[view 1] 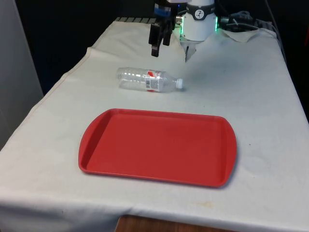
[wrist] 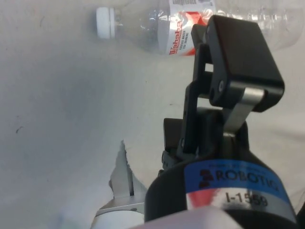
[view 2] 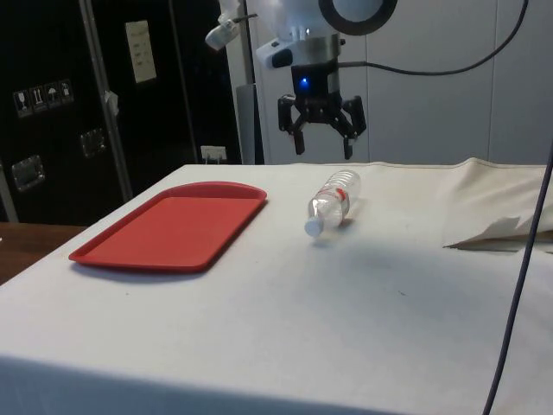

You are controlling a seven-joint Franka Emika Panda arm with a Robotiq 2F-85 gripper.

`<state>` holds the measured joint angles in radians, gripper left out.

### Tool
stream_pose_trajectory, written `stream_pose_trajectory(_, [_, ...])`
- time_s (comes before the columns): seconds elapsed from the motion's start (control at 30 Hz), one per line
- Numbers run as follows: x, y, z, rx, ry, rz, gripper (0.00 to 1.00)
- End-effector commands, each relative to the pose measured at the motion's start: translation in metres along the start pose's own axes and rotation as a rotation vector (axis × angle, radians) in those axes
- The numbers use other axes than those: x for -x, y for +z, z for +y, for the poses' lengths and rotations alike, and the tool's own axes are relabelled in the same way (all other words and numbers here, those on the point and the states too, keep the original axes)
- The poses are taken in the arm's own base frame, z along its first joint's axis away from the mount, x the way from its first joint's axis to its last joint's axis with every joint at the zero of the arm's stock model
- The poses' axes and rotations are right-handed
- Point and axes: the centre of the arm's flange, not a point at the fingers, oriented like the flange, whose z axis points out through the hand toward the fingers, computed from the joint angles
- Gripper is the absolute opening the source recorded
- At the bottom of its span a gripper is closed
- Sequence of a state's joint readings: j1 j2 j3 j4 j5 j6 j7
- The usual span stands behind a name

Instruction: Place the bottle upright on the tray.

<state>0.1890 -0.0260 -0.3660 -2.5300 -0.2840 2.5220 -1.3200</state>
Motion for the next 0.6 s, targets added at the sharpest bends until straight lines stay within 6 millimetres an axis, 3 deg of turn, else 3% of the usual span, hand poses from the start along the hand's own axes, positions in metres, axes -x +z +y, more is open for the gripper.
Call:
stream_pose_trajectory(0.0, [-0.001, 0.001, 0.001, 0.013, -0.008, -0.012, 1.0])
stream_pose_trajectory(0.57, [-0.024, -0.003, 0.001, 0.03, -0.033, -0.059, 1.0])
